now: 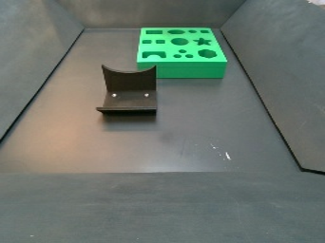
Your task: Insert the oval object.
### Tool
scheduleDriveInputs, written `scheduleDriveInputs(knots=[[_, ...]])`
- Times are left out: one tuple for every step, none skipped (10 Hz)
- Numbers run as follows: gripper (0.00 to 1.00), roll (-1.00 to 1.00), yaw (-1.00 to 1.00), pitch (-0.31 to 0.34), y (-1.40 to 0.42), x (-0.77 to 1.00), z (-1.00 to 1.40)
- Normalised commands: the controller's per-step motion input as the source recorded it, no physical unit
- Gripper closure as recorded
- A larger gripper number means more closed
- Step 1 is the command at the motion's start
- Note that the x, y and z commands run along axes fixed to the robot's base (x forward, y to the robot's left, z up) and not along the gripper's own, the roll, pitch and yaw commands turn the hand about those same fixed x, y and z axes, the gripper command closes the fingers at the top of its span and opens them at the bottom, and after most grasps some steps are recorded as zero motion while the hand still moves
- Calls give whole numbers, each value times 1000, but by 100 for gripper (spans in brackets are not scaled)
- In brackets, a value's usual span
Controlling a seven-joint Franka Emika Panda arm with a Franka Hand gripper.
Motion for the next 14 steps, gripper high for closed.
scheduleDriveInputs(knots=[[100,69,-226,-140,-851,-317,-954],[100,56,-251,-171,-854,-269,-911],[100,0,-409,-310,-409,-317,-671],[100,37,-140,-223,-186,0,-600],[100,126,-220,-164,-100,60,-771],[100,211,-377,-3,0,171,-691],[100,130,-277,0,77,71,-571],[100,129,-91,-11,149,0,-471],[100,113,-14,-71,51,0,-443],[100,0,-14,-64,91,0,-397],[100,-3,0,-17,60,46,-317],[100,-46,0,0,20,180,-297],[100,-97,-31,-34,0,146,-269],[100,-131,-40,-77,-3,117,-200]])
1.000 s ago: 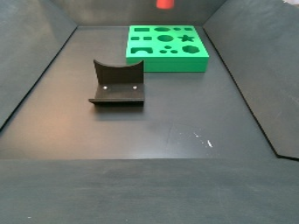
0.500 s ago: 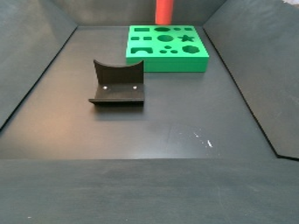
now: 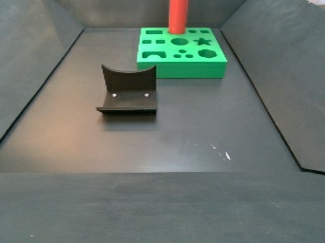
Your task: Insert the oval object.
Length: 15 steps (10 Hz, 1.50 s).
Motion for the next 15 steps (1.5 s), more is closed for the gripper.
scheduleDriveInputs(knots=[[100,-120,-6,-126,-71,31,-186],[100,-66,0,-111,-29,0,-237],[100,0,0,-86,0,-34,-283],[100,70,0,-74,29,-137,-306],[100,116,-14,-71,66,-240,-323],[100,0,0,-67,34,-57,-263],[100,0,0,-53,6,0,-254],[100,0,0,-33,9,0,-243],[100,0,0,-27,14,0,-197],[100,30,0,0,0,0,-189],[100,50,0,-16,0,0,-229],[100,63,0,-34,0,0,-243],[100,39,0,-36,0,0,-237],[100,19,0,-21,0,0,-217],[100,0,0,-21,0,0,-203]])
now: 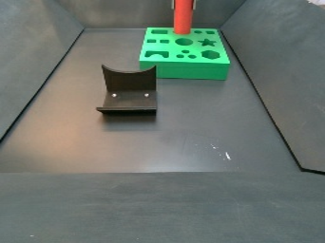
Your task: Insert the oval object.
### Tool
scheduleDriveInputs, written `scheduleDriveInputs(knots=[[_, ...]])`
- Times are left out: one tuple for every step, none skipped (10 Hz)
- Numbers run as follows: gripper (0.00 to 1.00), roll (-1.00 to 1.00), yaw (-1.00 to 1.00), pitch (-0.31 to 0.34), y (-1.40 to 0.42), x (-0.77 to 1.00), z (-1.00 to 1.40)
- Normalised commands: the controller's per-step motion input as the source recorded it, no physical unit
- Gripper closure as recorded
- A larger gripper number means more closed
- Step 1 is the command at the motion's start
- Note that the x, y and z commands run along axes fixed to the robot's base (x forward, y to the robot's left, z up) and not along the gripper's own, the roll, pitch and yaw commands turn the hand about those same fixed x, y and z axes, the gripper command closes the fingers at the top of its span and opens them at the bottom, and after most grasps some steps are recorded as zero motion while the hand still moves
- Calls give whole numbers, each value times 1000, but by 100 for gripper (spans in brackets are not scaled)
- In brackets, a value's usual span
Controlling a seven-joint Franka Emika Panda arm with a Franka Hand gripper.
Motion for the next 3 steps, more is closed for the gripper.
scheduleDriveInputs(knots=[[100,0,0,-16,0,0,-177],[100,-40,0,-101,0,0,-80],[100,0,0,0,0,0,0]])
